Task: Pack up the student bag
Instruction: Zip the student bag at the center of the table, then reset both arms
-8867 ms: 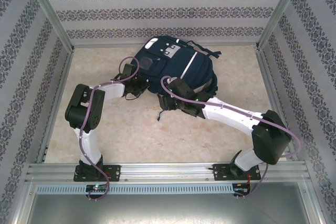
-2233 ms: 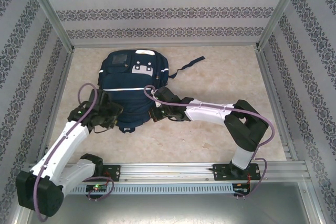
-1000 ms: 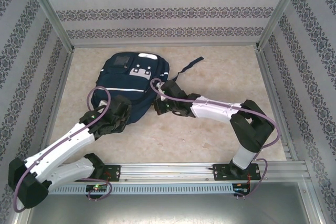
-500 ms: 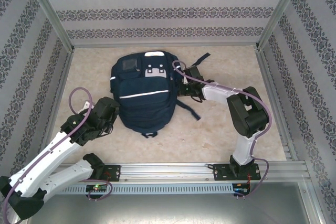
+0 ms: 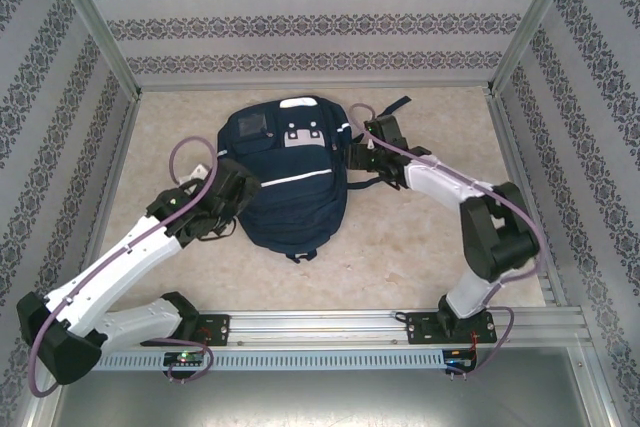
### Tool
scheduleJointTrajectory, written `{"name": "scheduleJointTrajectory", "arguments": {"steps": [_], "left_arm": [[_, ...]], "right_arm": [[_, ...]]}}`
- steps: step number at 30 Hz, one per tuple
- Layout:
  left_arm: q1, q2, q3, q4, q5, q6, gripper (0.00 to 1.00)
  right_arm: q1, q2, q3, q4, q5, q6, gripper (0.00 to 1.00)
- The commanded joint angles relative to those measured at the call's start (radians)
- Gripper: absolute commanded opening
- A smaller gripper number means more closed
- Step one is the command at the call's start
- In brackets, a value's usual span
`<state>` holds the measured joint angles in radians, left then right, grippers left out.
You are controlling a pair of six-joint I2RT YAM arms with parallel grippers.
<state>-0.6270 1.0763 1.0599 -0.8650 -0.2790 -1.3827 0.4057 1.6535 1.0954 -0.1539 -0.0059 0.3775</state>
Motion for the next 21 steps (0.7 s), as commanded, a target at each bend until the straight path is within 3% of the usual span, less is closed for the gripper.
{"name": "scheduleJointTrajectory", "arguments": {"steps": [1, 4, 9, 14, 18, 21], "left_arm": [[0.025, 0.042, 0.122, -0.087, -0.125, 0.216, 1.0], [0.054, 0.08, 0.201, -0.117, -0.224, 0.353, 1.0], [0.148, 0.085, 0.166, -0.029, -0.418, 0.538, 1.0], [0.369, 0.06, -0.017, 0.231, -0.354, 0.763, 1.0], [0.453, 0.084, -0.186, 0.516, -0.357, 1.007, 1.0], [0.521, 0.166, -0.254, 0.65, -0.273, 1.065, 0.99]], "right_arm": [[-0.002, -0.149, -0.021, -0.015, 0.044, -0.014, 0.81], [-0.017, -0.258, -0.05, -0.051, 0.112, -0.028, 0.98], [-0.083, -0.434, -0.123, -0.075, 0.198, -0.039, 0.98], [-0.173, -0.553, -0.242, -0.043, 0.31, -0.103, 0.98], [-0.195, -0.584, -0.378, 0.089, 0.382, -0.258, 0.98], [-0.23, -0.538, -0.442, 0.158, 0.418, -0.286, 0.98]]}}
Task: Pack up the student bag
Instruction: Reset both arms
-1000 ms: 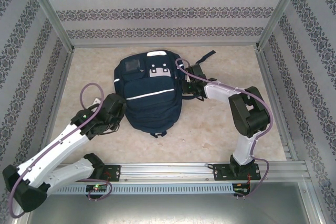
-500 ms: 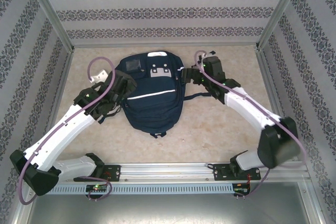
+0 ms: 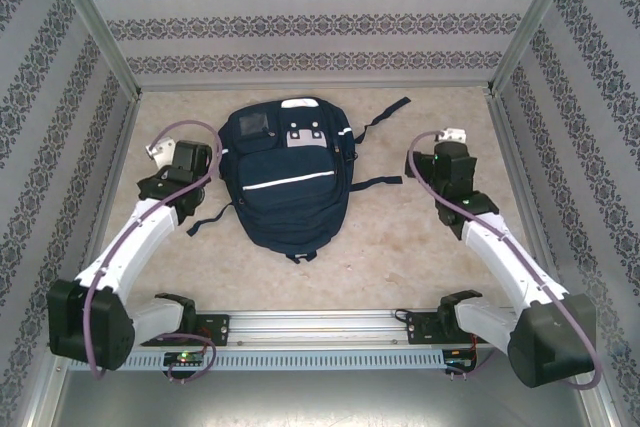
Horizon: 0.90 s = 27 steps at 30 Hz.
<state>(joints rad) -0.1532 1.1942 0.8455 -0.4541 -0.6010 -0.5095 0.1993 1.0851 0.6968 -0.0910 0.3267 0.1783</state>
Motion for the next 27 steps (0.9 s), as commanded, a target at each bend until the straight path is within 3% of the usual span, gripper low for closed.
{"name": "scheduleJointTrajectory", "arguments": {"steps": [1, 3, 10, 14, 22, 23, 25, 27], "left_arm": [[0.064, 0.084, -0.06, 0.298, 0.102, 0.23, 1.0], [0.07, 0.149, -0.093, 0.42, 0.123, 0.271, 1.0], [0.077, 0.33, -0.22, 0.9, 0.225, 0.447, 0.99], [0.113, 0.356, -0.274, 0.994, 0.34, 0.443, 0.99], [0.147, 0.383, -0.45, 1.351, 0.545, 0.491, 1.0], [0.147, 0.364, -0.434, 1.275, 0.55, 0.486, 1.0], [0.147, 0.373, -0.443, 1.32, 0.546, 0.491, 1.0], [0.147, 0.37, -0.443, 1.315, 0.546, 0.491, 1.0]], "right_arm": [[-0.039, 0.058, -0.052, 0.107, 0.092, -0.076, 0.98], [-0.053, 0.108, -0.069, 0.158, 0.116, -0.059, 0.98], [-0.067, 0.289, -0.144, 0.579, 0.06, -0.183, 0.98], [-0.11, 0.365, -0.146, 0.641, -0.053, -0.156, 0.98], [-0.149, 0.419, -0.347, 1.068, -0.191, -0.156, 0.98], [-0.148, 0.443, -0.373, 1.112, -0.207, -0.158, 0.98], [-0.151, 0.416, -0.314, 0.973, -0.225, -0.163, 0.98], [-0.171, 0.433, -0.316, 1.007, -0.257, -0.151, 0.98]]}}
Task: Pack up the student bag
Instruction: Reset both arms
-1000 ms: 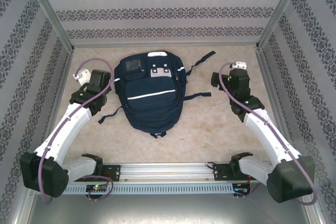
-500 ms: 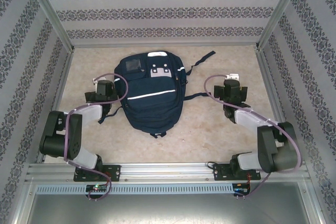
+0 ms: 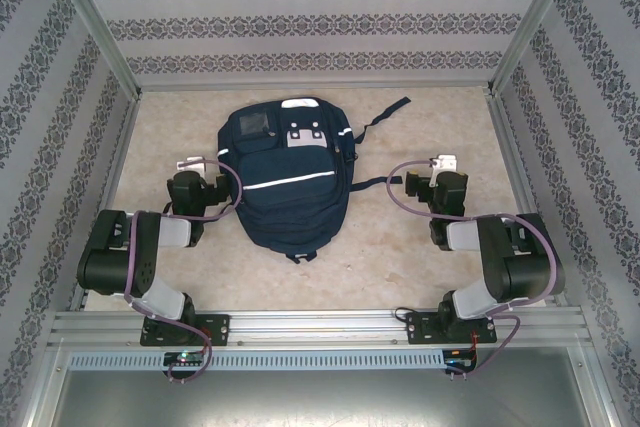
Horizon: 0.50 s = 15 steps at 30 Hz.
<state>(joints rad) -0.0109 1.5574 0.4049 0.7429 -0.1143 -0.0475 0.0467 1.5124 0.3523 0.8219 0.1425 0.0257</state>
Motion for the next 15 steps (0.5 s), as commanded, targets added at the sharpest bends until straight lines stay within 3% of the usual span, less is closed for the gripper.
{"name": "scheduleJointTrajectory", "arguments": {"steps": [1, 15], "left_arm": [[0.005, 0.002, 0.003, 0.094, 0.061, 0.028, 1.0], [0.005, 0.004, 0.008, 0.091, 0.077, 0.032, 1.0]], "right_arm": [[-0.019, 0.001, 0.03, 0.085, -0.072, 0.001, 0.98], [-0.019, -0.004, 0.032, 0.071, -0.076, 0.0, 0.98]]}}
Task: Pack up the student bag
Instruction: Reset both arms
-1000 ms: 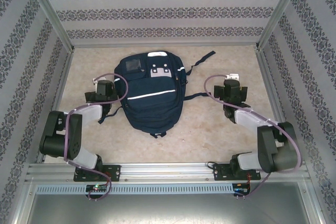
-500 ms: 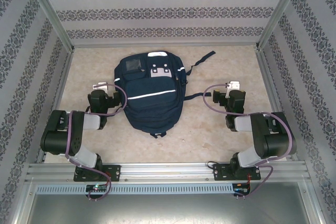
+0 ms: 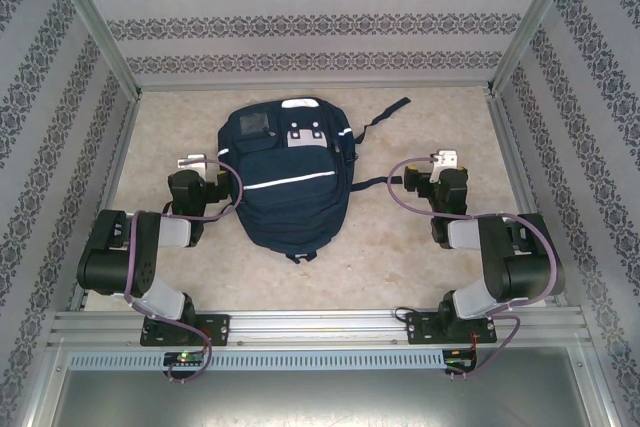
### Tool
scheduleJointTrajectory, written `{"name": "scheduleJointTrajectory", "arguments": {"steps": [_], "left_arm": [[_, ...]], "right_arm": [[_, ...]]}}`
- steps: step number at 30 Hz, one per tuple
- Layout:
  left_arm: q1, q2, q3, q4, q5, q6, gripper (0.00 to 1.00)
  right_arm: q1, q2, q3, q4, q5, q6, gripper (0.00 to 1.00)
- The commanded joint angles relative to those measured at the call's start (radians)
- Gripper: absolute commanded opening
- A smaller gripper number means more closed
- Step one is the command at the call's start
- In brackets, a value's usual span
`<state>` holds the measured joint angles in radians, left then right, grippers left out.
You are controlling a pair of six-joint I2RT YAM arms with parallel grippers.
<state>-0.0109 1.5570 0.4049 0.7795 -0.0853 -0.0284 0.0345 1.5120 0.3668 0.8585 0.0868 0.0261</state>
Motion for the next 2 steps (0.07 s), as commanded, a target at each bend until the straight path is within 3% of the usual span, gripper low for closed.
{"name": "scheduleJointTrajectory", "arguments": {"steps": [1, 2], "left_arm": [[0.005, 0.004, 0.008, 0.055, 0.047, 0.014, 1.0], [0.005, 0.003, 0.006, 0.058, 0.047, 0.015, 1.0]], "right_arm": [[-0.007, -0.005, 0.017, 0.033, -0.02, 0.0, 0.98], [-0.007, -0.003, 0.018, 0.034, -0.02, 0.0, 0.98]]}}
